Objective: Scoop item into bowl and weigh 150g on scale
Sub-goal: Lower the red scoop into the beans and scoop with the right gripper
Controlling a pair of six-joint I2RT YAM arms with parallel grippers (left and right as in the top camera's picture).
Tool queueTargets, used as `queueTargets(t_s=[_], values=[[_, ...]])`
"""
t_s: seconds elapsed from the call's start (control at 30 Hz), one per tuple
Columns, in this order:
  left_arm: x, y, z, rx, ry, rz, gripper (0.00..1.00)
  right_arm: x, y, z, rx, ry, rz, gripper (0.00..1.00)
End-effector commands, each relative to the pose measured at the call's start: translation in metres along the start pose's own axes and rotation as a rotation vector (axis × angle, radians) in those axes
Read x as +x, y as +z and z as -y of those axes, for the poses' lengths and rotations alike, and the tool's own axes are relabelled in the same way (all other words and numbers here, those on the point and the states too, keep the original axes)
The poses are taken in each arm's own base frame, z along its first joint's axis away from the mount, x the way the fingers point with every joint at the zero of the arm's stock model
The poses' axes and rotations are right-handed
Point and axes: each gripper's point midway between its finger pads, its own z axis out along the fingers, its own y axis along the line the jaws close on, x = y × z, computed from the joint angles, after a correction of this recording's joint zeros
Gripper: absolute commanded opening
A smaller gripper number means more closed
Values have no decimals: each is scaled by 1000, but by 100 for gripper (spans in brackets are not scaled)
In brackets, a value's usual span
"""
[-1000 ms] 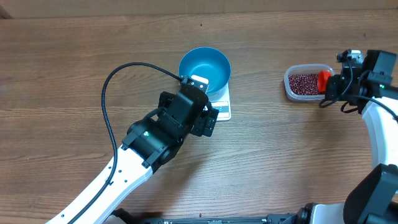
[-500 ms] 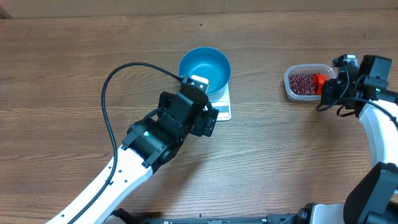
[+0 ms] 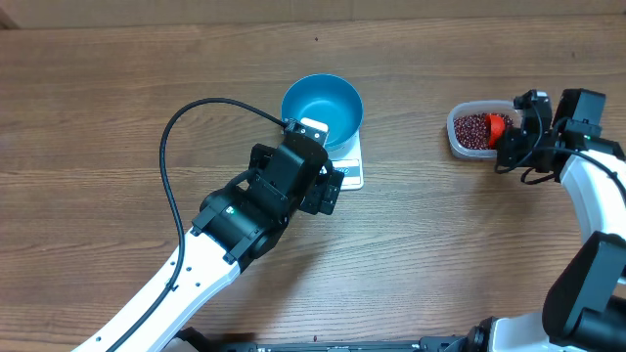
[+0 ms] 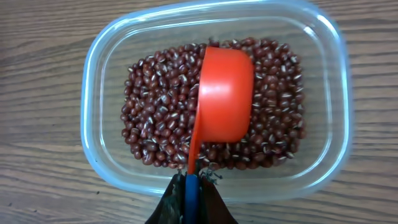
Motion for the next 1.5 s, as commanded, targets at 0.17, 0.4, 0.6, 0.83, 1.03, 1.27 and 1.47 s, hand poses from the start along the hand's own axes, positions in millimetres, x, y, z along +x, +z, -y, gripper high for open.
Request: queueTargets(t_s=[0.17, 0.4, 0.6, 0.83, 1.03, 1.27, 1.47], values=[[-3, -4, -3, -13, -10, 19, 100, 8, 7, -10, -68, 15, -22, 4], [-3, -4, -3, -13, -11, 19, 99, 6, 6, -22, -137, 19, -10, 4], [-3, -4, -3, -13, -10, 19, 99, 5, 5, -28, -177, 21, -3, 4], [-3, -4, -3, -13, -11, 18, 100, 11, 11, -31, -204, 34, -24, 4], [-3, -4, -3, -13, -10, 19, 100, 12, 8, -36, -268, 66, -21, 4], [-3, -4, -3, -13, -11, 19, 99, 13, 6, -28, -264, 151, -21, 4], [-3, -4, -3, -13, -10, 18, 100, 12, 2, -21, -280, 225, -10, 4]])
